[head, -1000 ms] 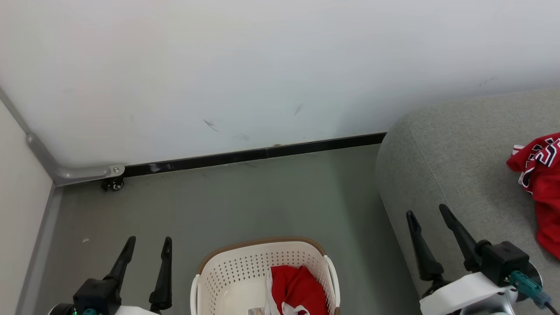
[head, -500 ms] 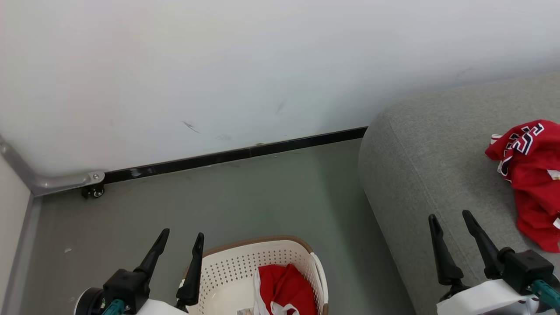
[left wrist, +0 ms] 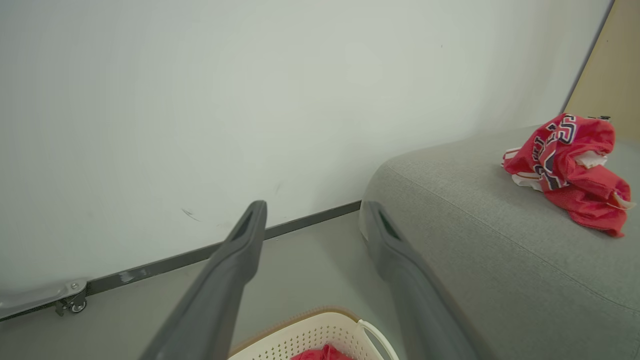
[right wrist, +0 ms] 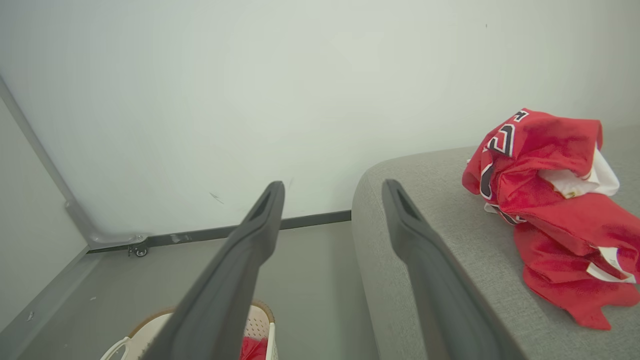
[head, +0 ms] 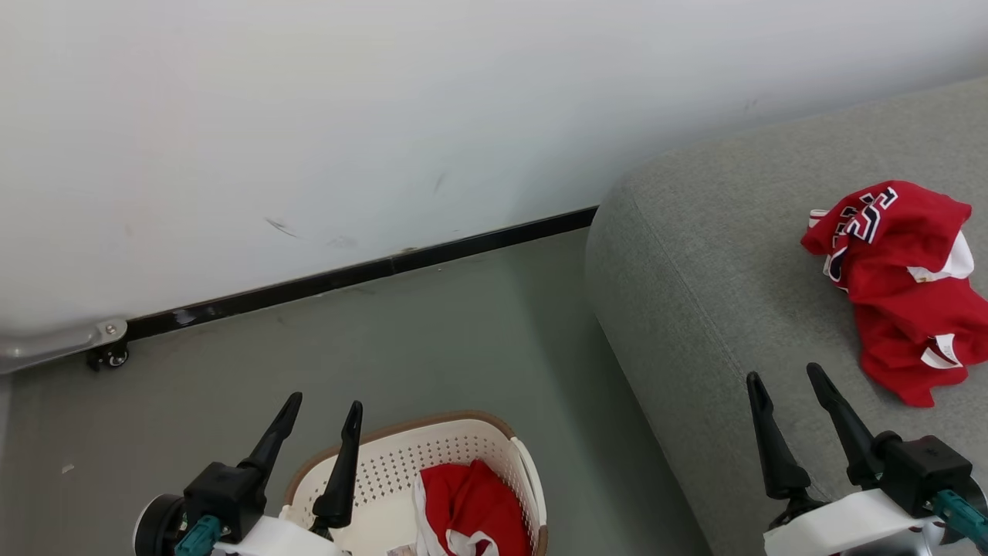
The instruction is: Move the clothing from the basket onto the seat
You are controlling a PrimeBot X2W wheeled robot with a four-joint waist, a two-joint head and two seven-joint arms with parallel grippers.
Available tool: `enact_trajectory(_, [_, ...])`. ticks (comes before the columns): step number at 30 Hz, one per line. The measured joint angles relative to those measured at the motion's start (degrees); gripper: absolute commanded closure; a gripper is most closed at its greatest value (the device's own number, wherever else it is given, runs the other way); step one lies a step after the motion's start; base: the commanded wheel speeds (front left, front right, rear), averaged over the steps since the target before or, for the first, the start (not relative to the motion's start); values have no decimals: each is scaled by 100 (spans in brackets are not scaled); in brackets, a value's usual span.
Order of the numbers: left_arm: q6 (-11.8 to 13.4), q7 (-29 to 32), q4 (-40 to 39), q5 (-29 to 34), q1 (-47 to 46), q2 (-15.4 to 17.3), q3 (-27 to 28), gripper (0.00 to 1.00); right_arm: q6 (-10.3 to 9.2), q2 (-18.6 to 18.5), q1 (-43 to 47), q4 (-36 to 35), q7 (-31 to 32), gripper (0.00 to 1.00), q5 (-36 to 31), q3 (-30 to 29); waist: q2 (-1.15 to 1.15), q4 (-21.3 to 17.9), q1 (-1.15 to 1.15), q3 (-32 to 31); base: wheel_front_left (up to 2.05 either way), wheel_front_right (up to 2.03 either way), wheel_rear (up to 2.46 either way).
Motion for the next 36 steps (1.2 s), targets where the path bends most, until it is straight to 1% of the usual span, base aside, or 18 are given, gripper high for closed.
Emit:
enact_trajectory(8, [-10,0,0,44,-26,34,62,0,0,0,-2,-104,18,0,1,58,0,-220,0,105,0,0,0])
enact_trajectory(17, [-125,0,-1,204,-159,104,-8,0,0,0,-36,-147,20,0,25,137,0,-404,0,264,0,0,0])
enact_trajectory(25, [-313,1,111,344,-360,198,-254,0,0,0,-144,-187,20,0,22,136,0,-464,0,397,0,0,0])
enact_trajectory(36, [-569,215,412,497,-666,189,-588,0,1,0,-201,-286,15,0,16,94,0,-533,0,665,0,0,0])
